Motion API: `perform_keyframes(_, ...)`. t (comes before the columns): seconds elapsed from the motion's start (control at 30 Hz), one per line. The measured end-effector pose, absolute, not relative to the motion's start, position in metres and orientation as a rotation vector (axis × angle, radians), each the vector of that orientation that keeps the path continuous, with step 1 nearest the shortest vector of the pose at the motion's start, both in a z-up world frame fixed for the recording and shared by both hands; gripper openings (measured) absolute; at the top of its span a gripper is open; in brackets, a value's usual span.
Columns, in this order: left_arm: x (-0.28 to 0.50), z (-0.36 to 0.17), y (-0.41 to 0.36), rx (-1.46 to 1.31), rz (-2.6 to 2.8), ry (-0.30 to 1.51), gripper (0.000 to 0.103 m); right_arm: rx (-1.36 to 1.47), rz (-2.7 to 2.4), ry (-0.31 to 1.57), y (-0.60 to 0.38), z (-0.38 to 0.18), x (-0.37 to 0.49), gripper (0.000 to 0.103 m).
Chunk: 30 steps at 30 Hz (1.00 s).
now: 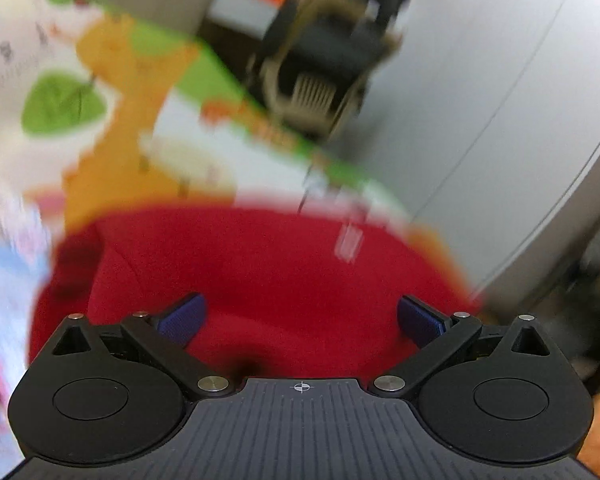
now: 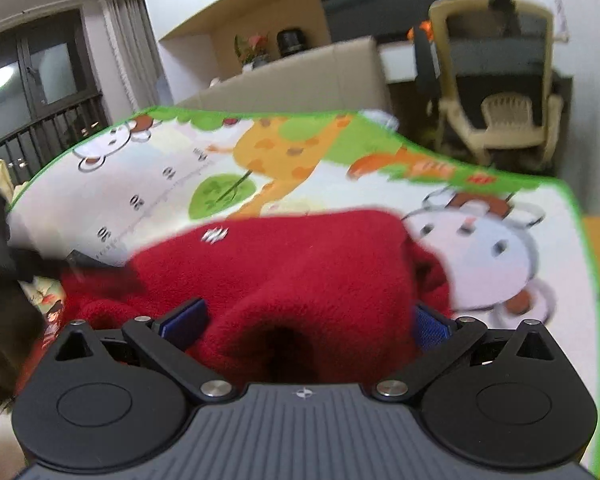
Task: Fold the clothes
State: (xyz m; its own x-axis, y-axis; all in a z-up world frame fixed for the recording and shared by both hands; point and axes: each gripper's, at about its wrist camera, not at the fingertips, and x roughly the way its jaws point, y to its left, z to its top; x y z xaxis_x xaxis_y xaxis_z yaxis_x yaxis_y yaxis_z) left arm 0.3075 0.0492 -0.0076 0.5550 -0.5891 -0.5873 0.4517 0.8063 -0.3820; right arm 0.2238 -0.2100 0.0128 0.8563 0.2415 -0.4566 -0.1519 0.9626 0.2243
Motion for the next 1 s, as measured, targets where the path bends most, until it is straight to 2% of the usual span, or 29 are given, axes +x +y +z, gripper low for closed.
perform_keyframes(0.13,0.293,-0.013,0.048,-0.173,-0.597,0.691,0.103,0.083,0.31,0.496,-0.217,0.016,0.21,0.103)
perform_keyframes(0.27,0.288,-0.017,0.053,-0.19,-0.583,0.635,0.103,-0.094,0.52,0.564,-0.203,0.003,0.187,0.103)
perform_keyframes(0.4,0.278,-0.019,0.05,-0.201,-0.537,0.563,0.103,-0.238,0.479,0.682,-0.205,-0.02,0.185,0.103)
perform_keyframes(0.53,0.263,-0.029,0.045,-0.227,-0.49,0.444,0.103,-0.168,0.523,0.772,-0.228,-0.039,0.207,0.103)
perform_keyframes(0.67,0.248,-0.036,0.043,-0.239,-0.45,0.345,0.103,-0.23,0.595,0.649,-0.231,-0.053,0.199,0.103)
perform_keyframes(1.0,0.247,-0.034,0.043,-0.255,-0.43,0.308,0.103,-0.205,0.601,0.655,-0.236,-0.065,0.194,0.103)
